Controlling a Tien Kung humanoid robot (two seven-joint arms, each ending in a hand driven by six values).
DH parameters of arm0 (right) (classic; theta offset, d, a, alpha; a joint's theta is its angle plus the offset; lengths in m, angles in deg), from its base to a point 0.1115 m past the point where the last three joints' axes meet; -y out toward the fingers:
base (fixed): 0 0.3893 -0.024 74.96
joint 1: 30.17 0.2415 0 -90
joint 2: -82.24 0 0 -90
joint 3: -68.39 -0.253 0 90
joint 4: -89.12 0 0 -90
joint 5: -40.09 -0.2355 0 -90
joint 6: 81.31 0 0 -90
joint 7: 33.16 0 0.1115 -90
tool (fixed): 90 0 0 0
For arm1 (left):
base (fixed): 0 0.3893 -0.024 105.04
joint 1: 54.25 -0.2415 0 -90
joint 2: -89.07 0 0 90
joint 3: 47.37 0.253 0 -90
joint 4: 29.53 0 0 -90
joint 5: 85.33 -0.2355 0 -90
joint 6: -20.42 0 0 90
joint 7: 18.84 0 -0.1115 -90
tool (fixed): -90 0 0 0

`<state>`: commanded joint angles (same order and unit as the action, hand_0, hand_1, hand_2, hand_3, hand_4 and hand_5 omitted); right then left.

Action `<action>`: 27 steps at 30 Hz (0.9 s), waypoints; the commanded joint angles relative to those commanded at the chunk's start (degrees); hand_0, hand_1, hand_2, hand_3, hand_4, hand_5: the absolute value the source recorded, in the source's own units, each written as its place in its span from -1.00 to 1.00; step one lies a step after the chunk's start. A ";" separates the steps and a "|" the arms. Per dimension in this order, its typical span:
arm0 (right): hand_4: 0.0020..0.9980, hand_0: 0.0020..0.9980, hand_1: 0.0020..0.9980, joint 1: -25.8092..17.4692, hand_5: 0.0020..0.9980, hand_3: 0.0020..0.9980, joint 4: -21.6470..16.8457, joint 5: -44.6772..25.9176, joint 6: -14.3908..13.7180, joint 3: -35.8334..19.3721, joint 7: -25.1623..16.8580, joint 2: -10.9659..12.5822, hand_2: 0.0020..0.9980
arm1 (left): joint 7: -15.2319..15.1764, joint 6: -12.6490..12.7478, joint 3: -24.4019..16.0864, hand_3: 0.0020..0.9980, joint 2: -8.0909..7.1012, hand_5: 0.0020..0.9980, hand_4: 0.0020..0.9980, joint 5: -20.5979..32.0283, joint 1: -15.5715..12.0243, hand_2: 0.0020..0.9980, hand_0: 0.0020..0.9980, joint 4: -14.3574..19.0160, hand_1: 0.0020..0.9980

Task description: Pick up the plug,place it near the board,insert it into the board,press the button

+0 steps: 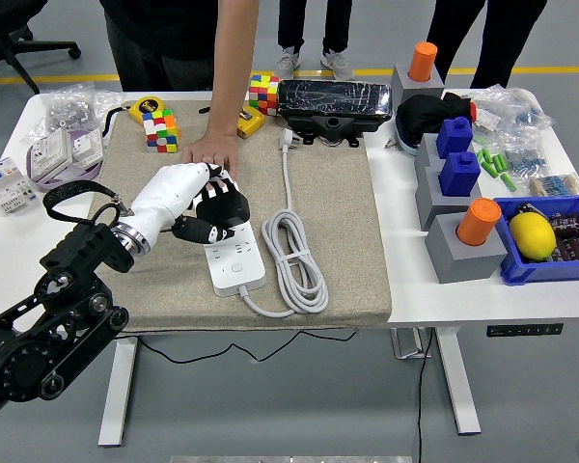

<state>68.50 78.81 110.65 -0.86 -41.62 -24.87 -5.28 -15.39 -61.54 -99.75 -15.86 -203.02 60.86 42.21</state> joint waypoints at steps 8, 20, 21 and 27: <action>1.00 0.61 0.51 0.00 1.00 0.58 0.00 -0.36 -0.05 0.35 0.00 -0.02 0.50 | -0.82 1.02 4.43 0.01 0.05 -1.00 0.63 0.60 2.68 -0.28 -0.59 -5.89 -0.53; 1.00 0.61 0.51 -0.04 1.00 0.58 0.00 -0.24 -0.20 0.27 0.08 -0.01 0.50 | -1.44 1.41 4.34 0.01 0.30 -1.00 0.64 0.24 4.03 -0.28 -0.58 -9.99 -0.53; 1.00 0.61 0.50 -0.04 1.00 0.58 0.00 -0.34 -0.19 0.35 0.05 -0.02 0.50 | -1.47 1.42 4.26 0.01 0.29 -1.00 0.64 0.26 4.07 -0.28 -0.58 -10.15 -0.53; 1.00 0.61 0.50 -0.06 1.00 0.58 0.00 -0.37 -0.15 0.30 0.05 -0.03 0.50 | -1.64 1.30 3.47 0.02 0.20 -1.00 0.64 0.14 4.18 -0.28 -0.58 -11.21 -0.52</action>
<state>68.44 78.81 110.27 -1.01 -41.32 -24.82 -5.32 -17.03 -60.24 -96.28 -15.66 -202.87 65.04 31.00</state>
